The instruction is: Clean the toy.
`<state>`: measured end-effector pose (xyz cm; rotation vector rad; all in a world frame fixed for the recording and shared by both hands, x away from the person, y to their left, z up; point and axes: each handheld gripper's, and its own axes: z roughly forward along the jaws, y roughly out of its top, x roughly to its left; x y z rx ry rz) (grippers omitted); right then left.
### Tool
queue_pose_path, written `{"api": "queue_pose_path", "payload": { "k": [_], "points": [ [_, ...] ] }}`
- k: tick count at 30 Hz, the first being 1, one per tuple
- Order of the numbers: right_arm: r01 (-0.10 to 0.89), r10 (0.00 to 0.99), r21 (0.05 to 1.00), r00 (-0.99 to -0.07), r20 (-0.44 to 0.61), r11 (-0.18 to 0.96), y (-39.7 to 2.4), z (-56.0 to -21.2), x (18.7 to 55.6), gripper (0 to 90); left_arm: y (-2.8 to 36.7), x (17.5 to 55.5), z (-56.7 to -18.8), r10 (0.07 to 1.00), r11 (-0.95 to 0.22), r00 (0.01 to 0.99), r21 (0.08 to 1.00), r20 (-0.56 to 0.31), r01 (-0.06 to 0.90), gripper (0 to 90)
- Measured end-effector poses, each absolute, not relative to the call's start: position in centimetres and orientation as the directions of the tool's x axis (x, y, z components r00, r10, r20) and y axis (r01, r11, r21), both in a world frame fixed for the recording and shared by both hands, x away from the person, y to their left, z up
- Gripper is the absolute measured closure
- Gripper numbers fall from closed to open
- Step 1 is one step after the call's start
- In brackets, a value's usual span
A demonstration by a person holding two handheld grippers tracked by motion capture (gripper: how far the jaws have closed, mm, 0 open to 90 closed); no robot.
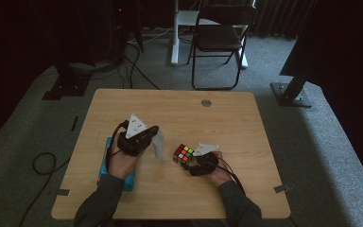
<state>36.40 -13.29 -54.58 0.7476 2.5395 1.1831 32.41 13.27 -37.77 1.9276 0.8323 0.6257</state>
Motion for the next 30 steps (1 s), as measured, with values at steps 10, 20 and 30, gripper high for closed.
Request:
{"api": "queue_pose_path", "payload": {
  "k": [10, 20, 30],
  "points": [
    [0.372, 0.563, 0.755, -0.827, 0.004, 0.541, -13.3, -54.6, 36.4, 24.6, 11.6, 32.9, -38.1, 0.736, -0.353, 0.673, 0.892, 0.078, 0.282, 89.1],
    [0.379, 0.566, 0.76, -0.824, 0.018, 0.528, -13.5, -54.6, 36.2, 24.3, 10.1, 33.5, -38.5, 0.713, -0.357, 0.698, 0.891, 0.065, 0.282, 89.1],
    [0.382, 0.569, 0.764, -0.822, 0.023, 0.52, -13.8, -54.5, 36.1, 26.6, 7.8, 34.0, -39.6, 0.682, -0.377, 0.729, 0.882, 0.059, 0.281, 89.1]
  ]
}}
